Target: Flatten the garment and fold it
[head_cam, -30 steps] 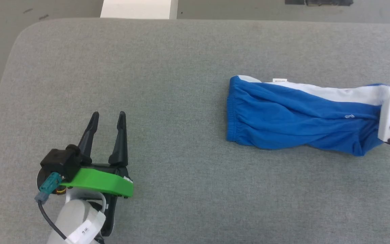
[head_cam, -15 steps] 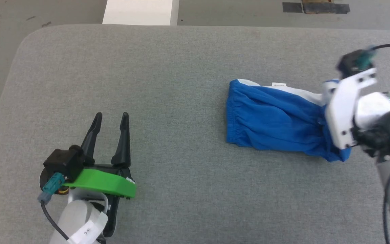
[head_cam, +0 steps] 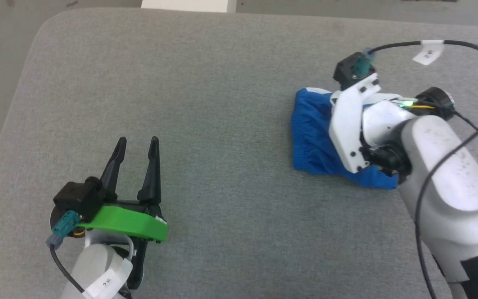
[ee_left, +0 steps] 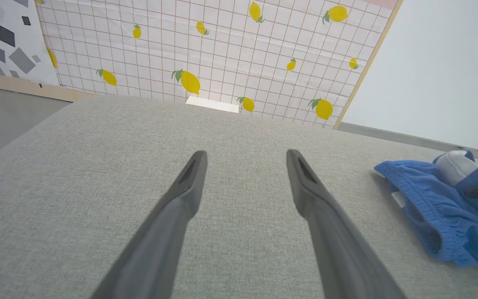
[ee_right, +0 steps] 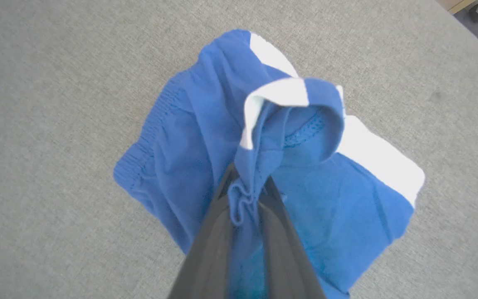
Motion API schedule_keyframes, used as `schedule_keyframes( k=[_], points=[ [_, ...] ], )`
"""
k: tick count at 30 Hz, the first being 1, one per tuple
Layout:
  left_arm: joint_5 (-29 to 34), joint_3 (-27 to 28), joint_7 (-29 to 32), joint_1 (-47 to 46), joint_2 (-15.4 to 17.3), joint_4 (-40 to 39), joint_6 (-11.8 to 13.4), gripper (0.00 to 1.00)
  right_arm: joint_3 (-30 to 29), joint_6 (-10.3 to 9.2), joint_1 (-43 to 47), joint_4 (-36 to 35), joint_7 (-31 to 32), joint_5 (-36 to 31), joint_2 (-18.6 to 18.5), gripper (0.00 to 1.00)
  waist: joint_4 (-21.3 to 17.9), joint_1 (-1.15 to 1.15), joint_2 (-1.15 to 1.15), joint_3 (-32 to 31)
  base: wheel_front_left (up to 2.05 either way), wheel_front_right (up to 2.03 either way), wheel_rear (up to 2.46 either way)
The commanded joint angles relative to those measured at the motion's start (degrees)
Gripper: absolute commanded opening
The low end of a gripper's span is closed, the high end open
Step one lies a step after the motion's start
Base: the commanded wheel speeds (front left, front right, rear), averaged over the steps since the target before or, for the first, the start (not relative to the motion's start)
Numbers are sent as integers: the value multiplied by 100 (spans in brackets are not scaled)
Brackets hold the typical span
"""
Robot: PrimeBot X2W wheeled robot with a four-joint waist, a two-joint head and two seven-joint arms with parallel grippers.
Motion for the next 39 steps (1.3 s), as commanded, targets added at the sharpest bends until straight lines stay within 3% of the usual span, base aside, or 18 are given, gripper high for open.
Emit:
schedule_keyframes(
  k=[1,8,9,10,11,17,20,27,32,39],
  points=[
    [-72,2,-15,-79,-11,5,-12,100,31,-8,-121,117,-110,-6,53,0,82,0,0,83,0,0,0],
    [-83,18,-25,-164,-54,57,-38,100,105,-8,-313,1038,-634,-159,331,0,161,0,0,222,0,0,0],
    [-83,21,-25,-165,-57,64,-40,100,107,-8,-330,1090,-720,-169,354,19,157,0,0,223,0,0,0],
    [-81,27,-26,-164,-60,72,-43,100,115,-8,-344,1155,-807,-134,393,96,148,0,0,219,0,0,0],
    [-81,32,-26,-160,-61,78,-44,100,113,-8,-355,1194,-878,-94,427,100,139,0,0,212,0,0,0],
    [-47,55,-28,-128,-51,122,-49,100,403,-8,-524,1228,-1310,230,579,100,31,0,0,48,0,0,0],
    [-21,61,-29,-72,-13,164,-44,100,754,-8,-621,1041,-1577,718,644,100,-110,0,0,-237,0,0,0],
    [-6,42,11,47,65,228,-8,100,862,-8,-648,612,-2115,1194,487,100,-365,0,0,-753,0,0,0],
    [-3,56,58,77,123,213,42,100,387,-8,-517,126,-2992,1329,209,100,-517,0,0,-1045,0,0,0],
    [-54,179,94,133,208,185,162,100,-815,-8,79,-348,-4470,1025,-41,100,-755,0,0,-1345,0,0,0]
  ],
)
